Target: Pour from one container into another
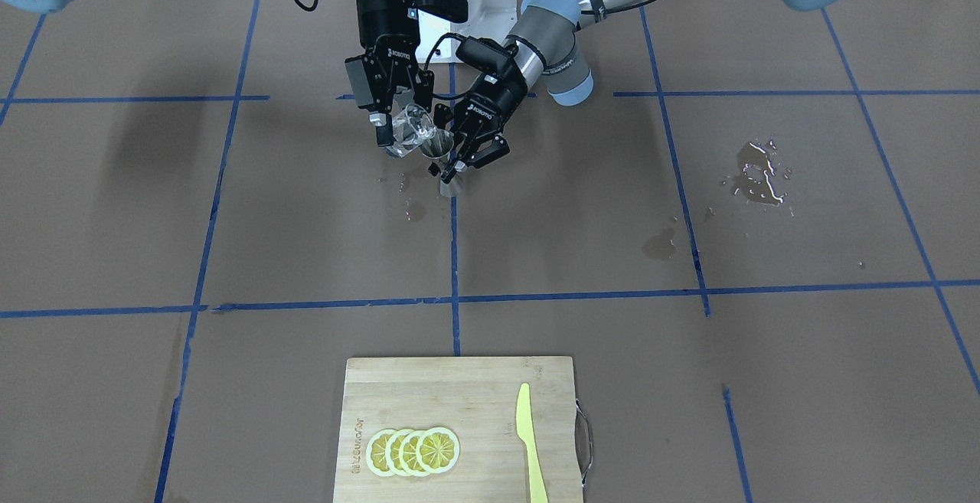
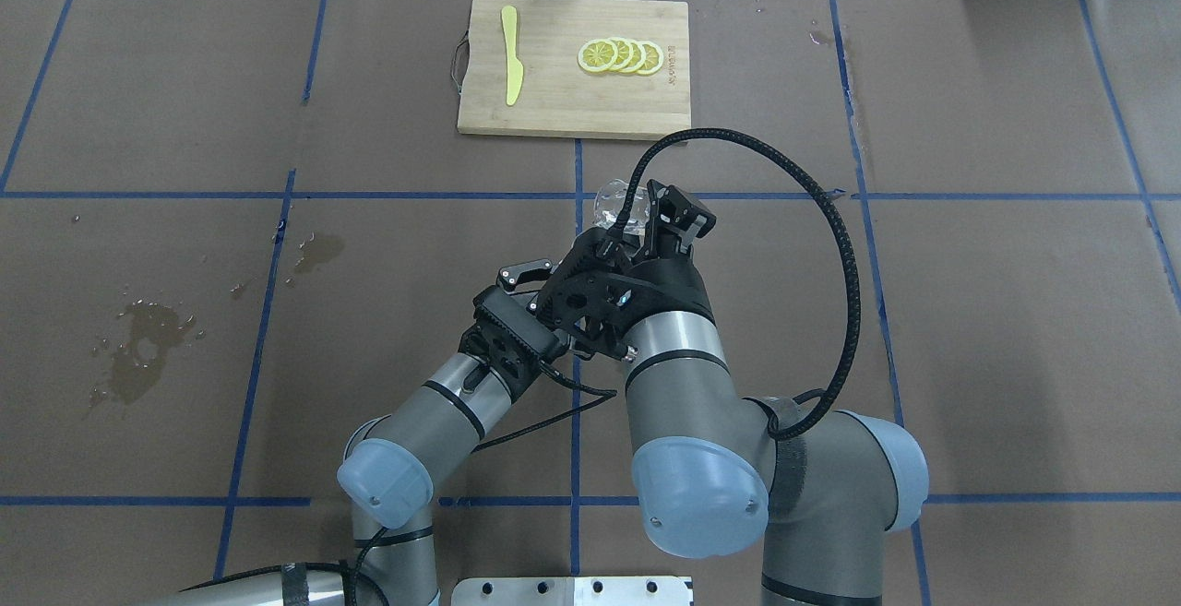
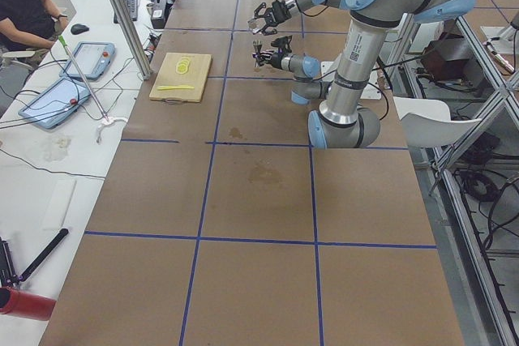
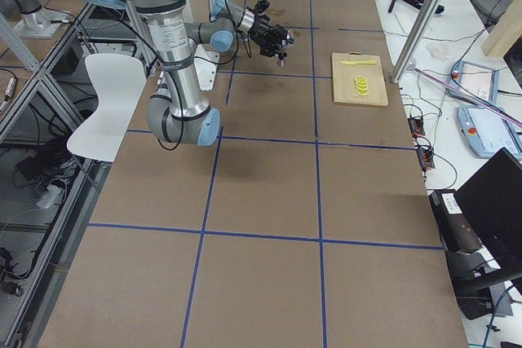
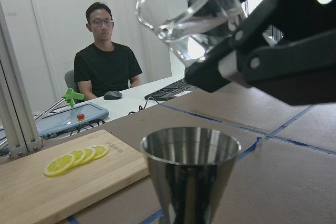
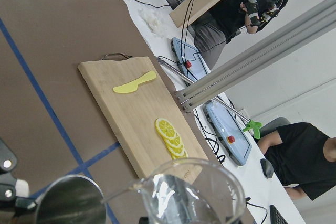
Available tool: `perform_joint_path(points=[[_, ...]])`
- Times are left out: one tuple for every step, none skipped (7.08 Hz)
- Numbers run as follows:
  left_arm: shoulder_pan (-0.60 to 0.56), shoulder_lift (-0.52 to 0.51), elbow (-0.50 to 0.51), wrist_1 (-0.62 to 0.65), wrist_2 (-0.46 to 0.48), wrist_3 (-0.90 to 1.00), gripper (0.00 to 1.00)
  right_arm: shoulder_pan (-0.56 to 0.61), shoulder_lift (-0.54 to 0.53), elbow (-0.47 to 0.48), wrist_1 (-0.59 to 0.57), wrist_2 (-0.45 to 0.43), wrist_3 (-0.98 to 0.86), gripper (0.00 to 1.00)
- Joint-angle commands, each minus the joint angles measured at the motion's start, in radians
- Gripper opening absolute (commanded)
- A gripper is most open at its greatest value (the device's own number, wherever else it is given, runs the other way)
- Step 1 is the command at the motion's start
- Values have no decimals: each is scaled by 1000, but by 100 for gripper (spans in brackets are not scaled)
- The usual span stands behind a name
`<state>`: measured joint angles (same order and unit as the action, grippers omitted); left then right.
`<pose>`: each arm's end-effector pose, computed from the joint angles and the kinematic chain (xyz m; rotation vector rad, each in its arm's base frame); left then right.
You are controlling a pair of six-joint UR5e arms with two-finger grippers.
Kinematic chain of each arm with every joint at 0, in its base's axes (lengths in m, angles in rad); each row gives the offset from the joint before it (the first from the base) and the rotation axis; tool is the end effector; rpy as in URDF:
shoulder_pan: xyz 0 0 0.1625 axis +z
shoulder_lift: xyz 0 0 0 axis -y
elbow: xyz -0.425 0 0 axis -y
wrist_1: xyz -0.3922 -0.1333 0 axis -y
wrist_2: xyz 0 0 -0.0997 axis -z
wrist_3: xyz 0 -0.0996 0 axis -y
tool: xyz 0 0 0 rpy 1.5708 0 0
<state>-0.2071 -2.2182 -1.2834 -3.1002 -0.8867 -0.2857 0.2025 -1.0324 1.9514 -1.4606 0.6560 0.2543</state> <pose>0.6109 -0.3289 0.2445 1.5275 0.9849 0.1155 -0.5052 -0.3204 0.1615 1.2605 -0.1201 -0.4939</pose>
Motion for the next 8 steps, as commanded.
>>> perform_joint_path(points=[[0,0,-1,0,0,0,0,0,0,0,-13,-13,-56,0],[0,0,-1,0,0,-1,0,0,2,0,-24,-19,-76,0],[0,-2,-1,0,2,0,0,0,5,0,-39,-32,-96,0],[0,-2,-1,0,0,-1,0,0,5,0,-41,-35,-119,0],[0,-2,-1,0,2,-1,0,0,6,0,-41,-35,-141,0],[0,-2,-1,0,2,-1,0,2,15,0,-41,-35,-177,0],[0,-2,-1,0,2,0,0,2,15,0,-41,-41,-205,0],[0,-2,-1,0,2,-1,0,2,15,0,-41,-45,-222,0]])
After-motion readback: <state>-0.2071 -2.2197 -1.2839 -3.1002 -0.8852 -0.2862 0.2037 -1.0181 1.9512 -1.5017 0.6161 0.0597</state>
